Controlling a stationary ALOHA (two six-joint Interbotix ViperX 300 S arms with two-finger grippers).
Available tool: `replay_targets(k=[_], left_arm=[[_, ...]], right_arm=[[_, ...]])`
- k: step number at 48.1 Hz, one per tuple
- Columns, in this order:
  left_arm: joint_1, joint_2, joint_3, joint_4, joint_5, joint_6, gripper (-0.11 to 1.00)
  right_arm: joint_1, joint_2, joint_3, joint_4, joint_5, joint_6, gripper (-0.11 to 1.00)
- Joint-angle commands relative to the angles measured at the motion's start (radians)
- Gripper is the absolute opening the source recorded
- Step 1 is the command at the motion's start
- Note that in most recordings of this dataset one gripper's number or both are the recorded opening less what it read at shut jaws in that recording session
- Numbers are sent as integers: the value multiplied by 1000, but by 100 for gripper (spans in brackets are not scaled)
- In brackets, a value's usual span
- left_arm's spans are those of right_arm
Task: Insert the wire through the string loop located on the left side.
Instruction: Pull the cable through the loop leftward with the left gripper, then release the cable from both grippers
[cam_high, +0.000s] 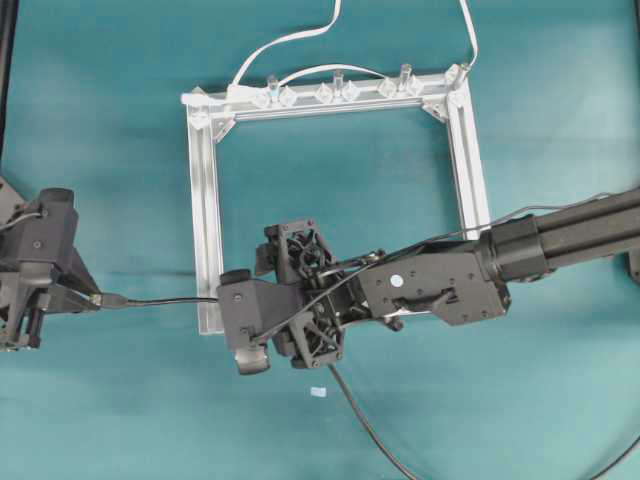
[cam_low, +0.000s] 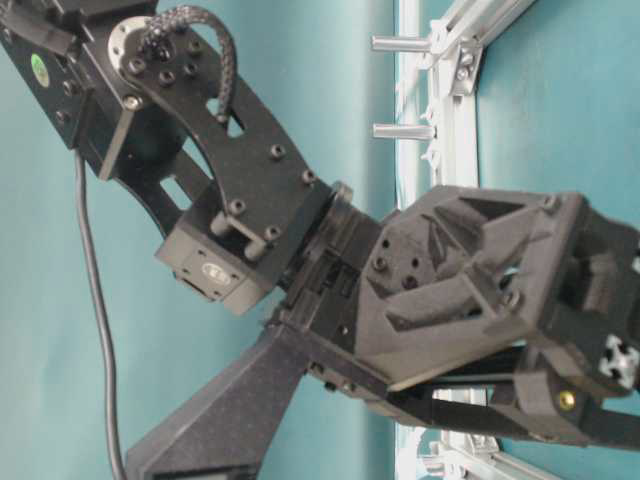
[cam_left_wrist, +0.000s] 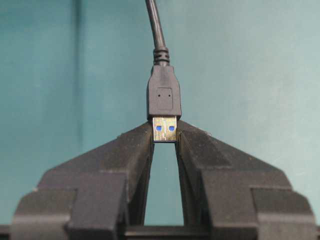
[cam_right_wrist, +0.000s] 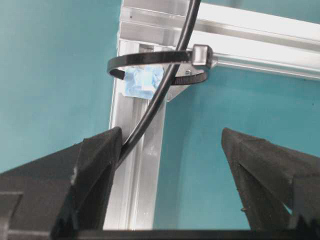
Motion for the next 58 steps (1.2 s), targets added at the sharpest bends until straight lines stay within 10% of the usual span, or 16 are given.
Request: replay_targets(k=[1,7,18,58], left_arm=[[-6,-2,-9,0,-9,-8,16],[-6,-2,-14,0,-6,-2,18],[-6,-2,-17,3,-3,2,79],[121,-210,-71,150,-15,25,71]], right_arm=[[3,-49,-9,-3,-5,-2,83],[3,-49,-9,-3,-3,-2,83],[2,-49,-9,-3,-3,0,83],[-57,-190,-9,-67,-3,-2,83]])
